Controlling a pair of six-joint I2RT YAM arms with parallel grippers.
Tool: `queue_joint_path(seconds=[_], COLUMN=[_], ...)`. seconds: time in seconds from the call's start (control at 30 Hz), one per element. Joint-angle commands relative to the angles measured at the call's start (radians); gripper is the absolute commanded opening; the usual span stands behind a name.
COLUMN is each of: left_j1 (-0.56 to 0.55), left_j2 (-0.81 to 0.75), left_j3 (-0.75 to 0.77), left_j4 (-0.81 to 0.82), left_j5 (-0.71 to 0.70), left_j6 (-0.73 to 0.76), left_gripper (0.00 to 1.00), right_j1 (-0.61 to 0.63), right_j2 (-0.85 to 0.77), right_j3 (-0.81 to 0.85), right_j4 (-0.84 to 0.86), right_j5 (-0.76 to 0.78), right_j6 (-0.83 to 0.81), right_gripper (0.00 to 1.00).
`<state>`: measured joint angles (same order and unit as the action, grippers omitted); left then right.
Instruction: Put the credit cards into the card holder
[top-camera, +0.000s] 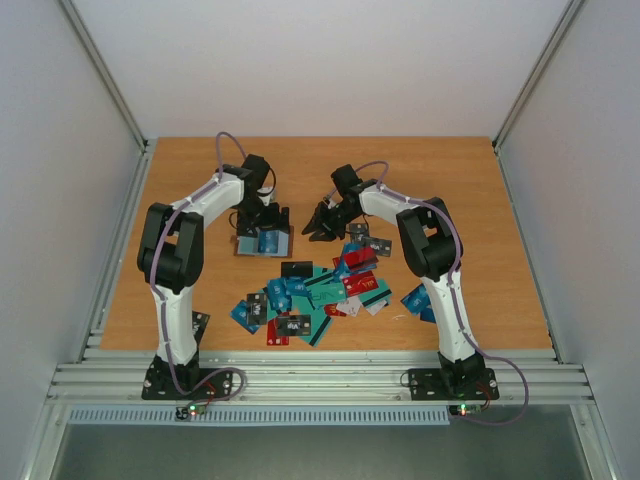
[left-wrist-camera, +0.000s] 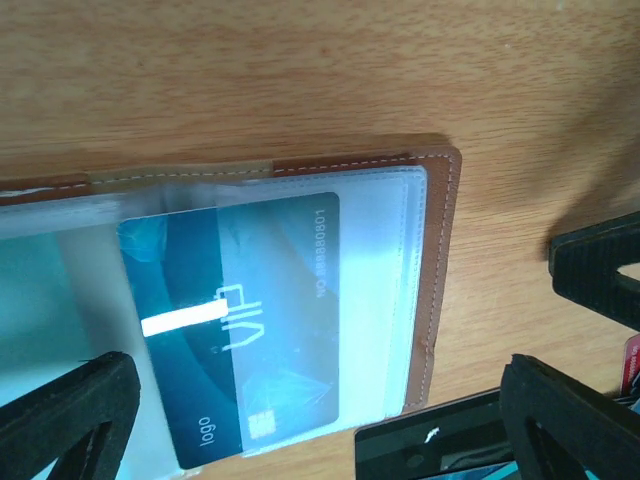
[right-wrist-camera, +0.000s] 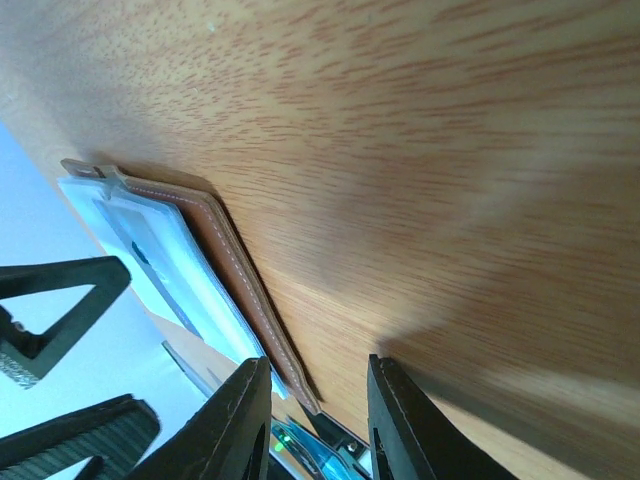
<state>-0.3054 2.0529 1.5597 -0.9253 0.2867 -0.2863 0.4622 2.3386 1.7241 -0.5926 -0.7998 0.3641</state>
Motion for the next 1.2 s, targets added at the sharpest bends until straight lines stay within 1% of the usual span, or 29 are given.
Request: queue_joint_path(seconds=[0.0,0.13,0.33,0.43,0.73,0.87,1.17], left_j1=[-0.005,-0.005,-0.005,-0.006,-0.005,-0.005,-0.007], left_j2=[0.003,0.003,0.016,0.019,0.056,0.053,0.06], left_j3=[0.063,0.081,0.07,0.046,0.001,-0.023,-0.026], left_j4=[-0.096,-0.13,-0.103,-0.072,-0.033,0.002,0.057], left_j5=[-0.06,-0.095,-0.049,-0.018,-0.003,0.042,0.141], left_j6=[0.036,0.046,0.037,0.028,0.012,0.001,-0.046], left_gripper=[0.99,0.99,0.99,0.97,0.95,0.93,0.91], right_j1=[0.01,0.012,0.019,0.028,0.037,0.052,0.066], right_j2=[0.028,0.027,0.032,0.036,0.043,0.059,0.089], right_j3=[0.002,0.005,0.006,0.012,0.018,0.033,0.085], right_j4=[-0.033,-0.034,-0.032,-0.041,-0.075,-0.094,-0.123], right_j5=[0.018,0.014,0.008,0.005,0.005,-0.002,-0.005], right_j6=[-0.009,-0.011,-0.014,-0.024,-0.054,-0.064,-0.075], right_gripper=[0.29,0.29,0.29,0.29,0.29,0.28,0.28])
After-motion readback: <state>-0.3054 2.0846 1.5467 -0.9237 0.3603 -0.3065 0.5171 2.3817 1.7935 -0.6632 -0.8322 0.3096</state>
